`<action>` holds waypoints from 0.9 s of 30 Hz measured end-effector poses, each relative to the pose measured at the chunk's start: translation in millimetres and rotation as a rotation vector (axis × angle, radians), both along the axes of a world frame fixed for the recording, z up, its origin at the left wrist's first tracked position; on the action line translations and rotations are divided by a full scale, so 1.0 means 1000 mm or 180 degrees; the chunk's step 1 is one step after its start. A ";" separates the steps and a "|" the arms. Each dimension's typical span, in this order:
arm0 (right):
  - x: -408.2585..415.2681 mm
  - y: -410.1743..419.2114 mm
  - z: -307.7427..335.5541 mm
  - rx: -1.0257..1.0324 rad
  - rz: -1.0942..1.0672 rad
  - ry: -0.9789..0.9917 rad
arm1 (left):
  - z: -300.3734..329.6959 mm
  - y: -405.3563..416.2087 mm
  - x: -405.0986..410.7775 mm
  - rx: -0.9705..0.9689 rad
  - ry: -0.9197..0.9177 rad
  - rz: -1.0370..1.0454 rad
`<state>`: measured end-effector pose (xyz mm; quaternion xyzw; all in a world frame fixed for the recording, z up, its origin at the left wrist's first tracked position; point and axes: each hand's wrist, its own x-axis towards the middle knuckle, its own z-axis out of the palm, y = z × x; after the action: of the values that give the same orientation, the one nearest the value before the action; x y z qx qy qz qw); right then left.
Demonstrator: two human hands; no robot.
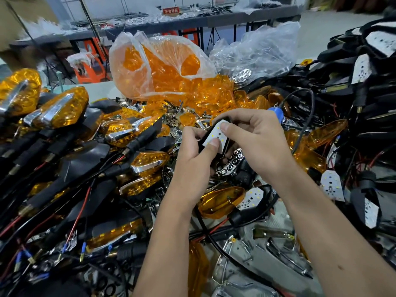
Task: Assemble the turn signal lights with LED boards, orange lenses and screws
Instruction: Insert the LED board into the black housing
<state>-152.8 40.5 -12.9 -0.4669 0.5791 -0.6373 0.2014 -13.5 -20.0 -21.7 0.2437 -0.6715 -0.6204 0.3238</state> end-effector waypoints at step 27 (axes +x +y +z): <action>-0.005 0.005 0.017 0.0421 -0.0120 0.0913 | 0.000 -0.001 -0.001 0.0126 0.0057 -0.0134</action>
<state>-157.5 45.6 4.4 -0.5278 0.6513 -0.5282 0.1349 -14.2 -21.2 -21.8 0.2303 -0.6610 -0.6424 0.3118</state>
